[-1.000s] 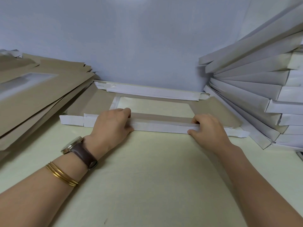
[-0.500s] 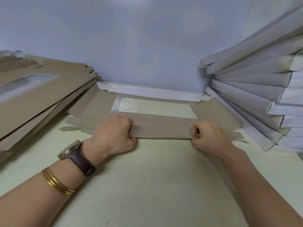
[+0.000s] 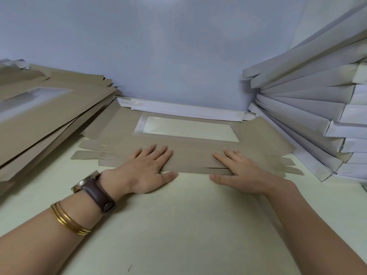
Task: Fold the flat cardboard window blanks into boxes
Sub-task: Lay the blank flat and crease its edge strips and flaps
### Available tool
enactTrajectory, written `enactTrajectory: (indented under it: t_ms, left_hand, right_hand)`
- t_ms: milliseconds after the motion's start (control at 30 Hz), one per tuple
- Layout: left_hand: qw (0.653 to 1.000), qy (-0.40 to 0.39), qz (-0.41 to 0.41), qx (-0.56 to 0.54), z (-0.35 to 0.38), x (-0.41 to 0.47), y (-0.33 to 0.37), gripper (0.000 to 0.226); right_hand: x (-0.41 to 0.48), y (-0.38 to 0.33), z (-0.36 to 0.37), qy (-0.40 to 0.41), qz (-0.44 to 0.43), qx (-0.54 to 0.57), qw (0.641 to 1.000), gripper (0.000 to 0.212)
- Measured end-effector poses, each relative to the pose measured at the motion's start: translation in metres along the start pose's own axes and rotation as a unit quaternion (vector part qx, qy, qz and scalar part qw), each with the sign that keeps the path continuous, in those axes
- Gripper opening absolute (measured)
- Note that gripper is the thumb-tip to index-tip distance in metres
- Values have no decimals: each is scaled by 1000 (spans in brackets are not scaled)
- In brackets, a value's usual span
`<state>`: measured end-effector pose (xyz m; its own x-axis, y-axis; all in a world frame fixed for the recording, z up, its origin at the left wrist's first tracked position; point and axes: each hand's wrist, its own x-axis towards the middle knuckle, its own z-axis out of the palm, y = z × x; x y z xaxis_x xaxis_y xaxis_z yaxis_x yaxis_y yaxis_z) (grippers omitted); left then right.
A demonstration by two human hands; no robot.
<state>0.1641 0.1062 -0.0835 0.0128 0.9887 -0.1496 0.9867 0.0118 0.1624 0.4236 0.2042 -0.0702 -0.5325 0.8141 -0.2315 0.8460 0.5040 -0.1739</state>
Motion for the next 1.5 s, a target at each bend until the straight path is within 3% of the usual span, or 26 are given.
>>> enactTrajectory:
  t_ms: [367, 667, 867, 1067, 1267, 1500]
  left_hand:
    - [998, 4, -68, -18, 1, 11, 20, 91]
    - [998, 30, -39, 36, -10, 11, 16, 69]
    - [998, 57, 10, 25, -17, 12, 3, 54]
    - [992, 119, 30, 23, -18, 12, -2, 46]
    - [986, 151, 25, 63, -22, 15, -12, 50]
    - [976, 177, 21, 125, -32, 11, -14, 40]
  right_hand:
    - [2, -6, -3, 77, -93, -16, 993, 63]
    - [1, -4, -3, 122, -119, -31, 985, 48]
    - [0, 6, -4, 130, -79, -10, 988, 81]
    - [4, 5, -2, 185, -32, -58, 980, 49]
    - [5, 1, -8, 182, 20, -95, 978, 60]
    - [-3, -1, -17, 211, 12, -126, 969, 46]
